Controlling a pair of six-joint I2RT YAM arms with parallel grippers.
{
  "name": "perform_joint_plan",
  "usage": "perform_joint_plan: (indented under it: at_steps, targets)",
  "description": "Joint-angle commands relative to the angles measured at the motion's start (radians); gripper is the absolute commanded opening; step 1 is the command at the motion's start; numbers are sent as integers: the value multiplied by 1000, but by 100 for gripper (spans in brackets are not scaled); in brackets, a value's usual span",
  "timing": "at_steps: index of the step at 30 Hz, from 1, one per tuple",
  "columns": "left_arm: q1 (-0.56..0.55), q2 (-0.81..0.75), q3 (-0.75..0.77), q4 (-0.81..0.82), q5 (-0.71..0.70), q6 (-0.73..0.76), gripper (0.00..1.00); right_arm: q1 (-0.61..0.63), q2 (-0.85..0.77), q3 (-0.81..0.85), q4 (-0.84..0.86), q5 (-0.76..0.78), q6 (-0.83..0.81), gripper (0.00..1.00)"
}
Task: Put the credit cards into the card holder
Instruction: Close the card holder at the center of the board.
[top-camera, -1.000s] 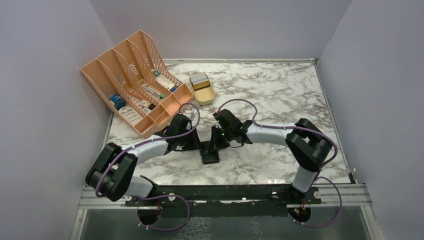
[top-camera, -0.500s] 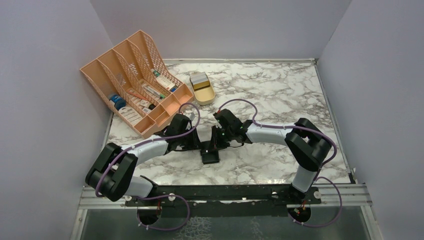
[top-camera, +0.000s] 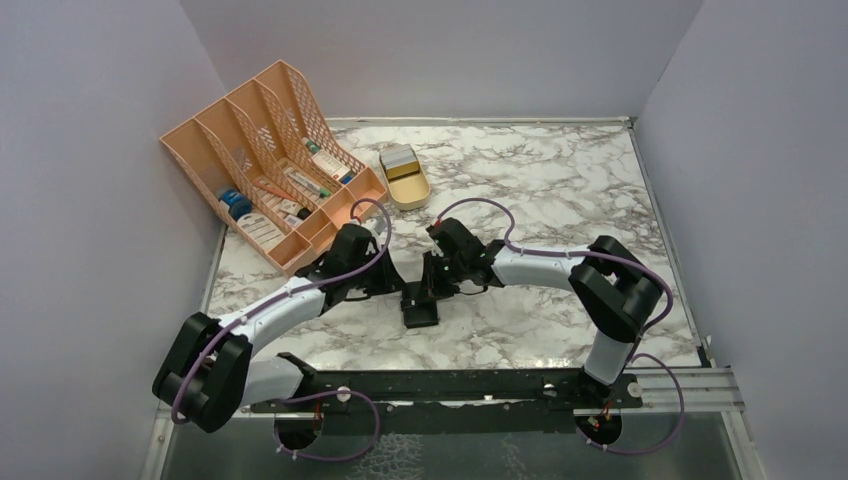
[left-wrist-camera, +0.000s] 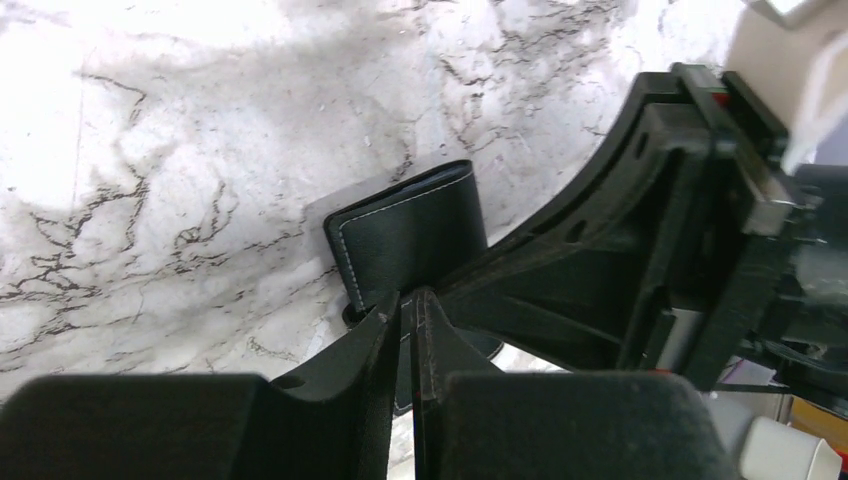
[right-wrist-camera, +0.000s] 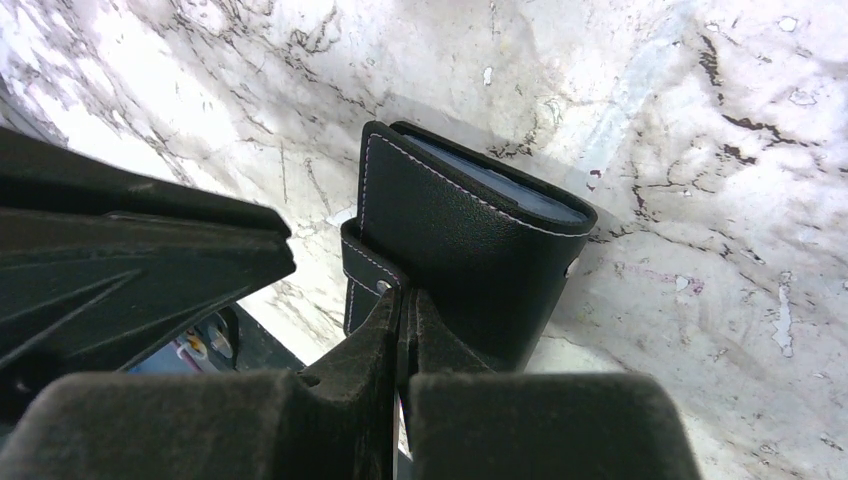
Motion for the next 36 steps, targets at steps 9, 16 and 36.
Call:
perform_joint_plan:
  at_steps: [9, 16, 36]
  targets:
    - [-12, -2, -80, 142, 109, -68, 3, -2, 63, -17, -42, 62, -16, 1]
    - [-21, 30, -90, 198, 153, -85, 3, -2, 71, -13, -46, 59, -16, 1]
    - [-38, 125, -108, 104, -11, -25, 0, -2, 108, -14, -46, 57, -14, 1]
